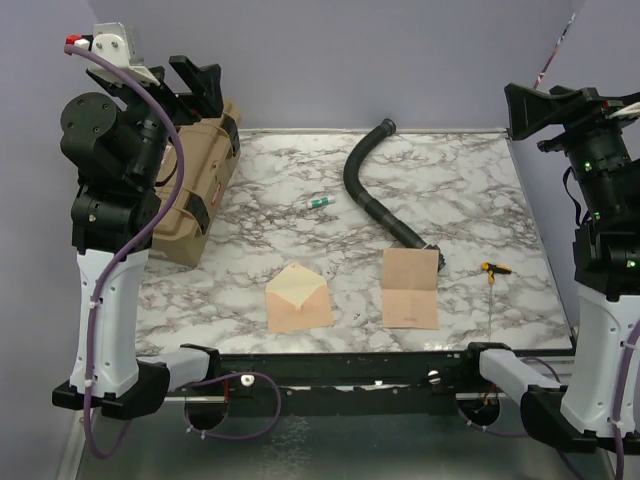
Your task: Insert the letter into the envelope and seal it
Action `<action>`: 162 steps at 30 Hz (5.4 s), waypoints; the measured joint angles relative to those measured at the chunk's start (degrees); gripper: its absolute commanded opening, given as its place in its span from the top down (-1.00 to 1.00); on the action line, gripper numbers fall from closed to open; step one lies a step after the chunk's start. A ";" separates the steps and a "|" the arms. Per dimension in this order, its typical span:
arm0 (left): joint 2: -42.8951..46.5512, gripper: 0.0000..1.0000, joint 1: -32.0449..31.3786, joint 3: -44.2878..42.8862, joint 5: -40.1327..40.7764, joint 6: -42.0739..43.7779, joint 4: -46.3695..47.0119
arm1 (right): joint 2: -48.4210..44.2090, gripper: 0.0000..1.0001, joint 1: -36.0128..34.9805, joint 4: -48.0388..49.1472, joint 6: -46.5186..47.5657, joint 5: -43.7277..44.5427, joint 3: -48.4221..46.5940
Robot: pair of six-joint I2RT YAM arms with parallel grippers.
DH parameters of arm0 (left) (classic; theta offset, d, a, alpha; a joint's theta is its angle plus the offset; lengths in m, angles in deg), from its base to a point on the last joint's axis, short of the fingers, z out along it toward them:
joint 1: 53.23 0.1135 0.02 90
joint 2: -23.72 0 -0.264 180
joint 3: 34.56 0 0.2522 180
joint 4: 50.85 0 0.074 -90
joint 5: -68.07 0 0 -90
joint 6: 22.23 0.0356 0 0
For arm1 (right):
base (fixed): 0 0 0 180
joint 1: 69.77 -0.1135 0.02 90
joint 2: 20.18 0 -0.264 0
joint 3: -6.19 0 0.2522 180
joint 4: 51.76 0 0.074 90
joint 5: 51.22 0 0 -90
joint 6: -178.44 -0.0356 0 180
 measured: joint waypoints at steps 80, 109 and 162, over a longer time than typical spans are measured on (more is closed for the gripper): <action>-35.23 1.00 -29.05 49.70 -32.92 -32.87 42.77 | 0.33 -1.00 0.00 -10.95 -8.17 -8.39 61.86; -13.99 1.00 -18.01 25.05 -63.98 -20.81 23.15 | 1.90 -0.43 -0.02 15.43 -10.47 -46.77 36.52; -11.58 1.00 -17.51 38.58 -54.71 -56.48 60.15 | 6.14 0.97 -5.97 39.78 -35.60 -38.91 26.88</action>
